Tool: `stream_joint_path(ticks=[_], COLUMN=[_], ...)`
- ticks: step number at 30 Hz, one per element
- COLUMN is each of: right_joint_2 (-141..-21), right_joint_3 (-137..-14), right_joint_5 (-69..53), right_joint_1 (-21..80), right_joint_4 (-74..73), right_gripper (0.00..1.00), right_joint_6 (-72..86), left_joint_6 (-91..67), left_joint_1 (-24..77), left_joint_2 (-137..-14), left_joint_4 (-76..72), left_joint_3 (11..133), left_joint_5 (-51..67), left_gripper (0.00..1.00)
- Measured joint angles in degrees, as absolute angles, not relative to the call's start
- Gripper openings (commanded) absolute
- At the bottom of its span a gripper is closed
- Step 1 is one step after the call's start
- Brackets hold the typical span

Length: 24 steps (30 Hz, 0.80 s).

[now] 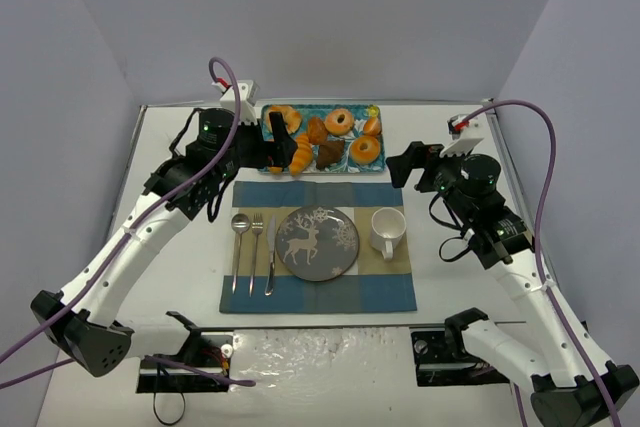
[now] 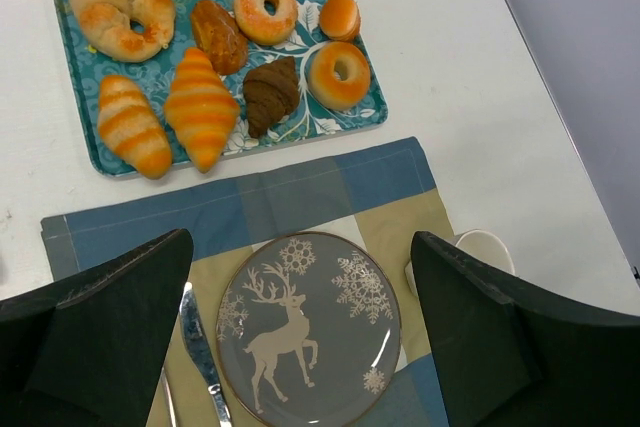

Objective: Place the bread

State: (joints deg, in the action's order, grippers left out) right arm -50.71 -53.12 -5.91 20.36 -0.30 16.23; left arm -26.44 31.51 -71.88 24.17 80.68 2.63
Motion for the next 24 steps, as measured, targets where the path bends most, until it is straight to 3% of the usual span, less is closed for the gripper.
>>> stream_joint_path(ticks=[10, 16, 24], right_joint_2=[-50.2, -50.2, -49.7], right_joint_3=[-53.1, -53.1, -53.1], right_joint_5=[-5.7, -5.7, -5.7], right_joint_1=[20.4, 20.4, 20.4], right_joint_4=[-0.3, -0.3, -0.3], right_gripper=[1.0, 1.0, 1.0], right_joint_6=[16.2, 16.2, 16.2], left_joint_6=[-26.1, -26.7, -30.7], left_joint_1=[31.5, 29.0, 10.7], left_joint_2=[-72.3, -77.7, -94.8], left_joint_4=[24.8, 26.0, 23.3], left_joint_3=[80.2, 80.2, 78.9], left_joint_5=[0.0, -14.0, -14.7], left_gripper=[0.92, 0.94, 0.95])
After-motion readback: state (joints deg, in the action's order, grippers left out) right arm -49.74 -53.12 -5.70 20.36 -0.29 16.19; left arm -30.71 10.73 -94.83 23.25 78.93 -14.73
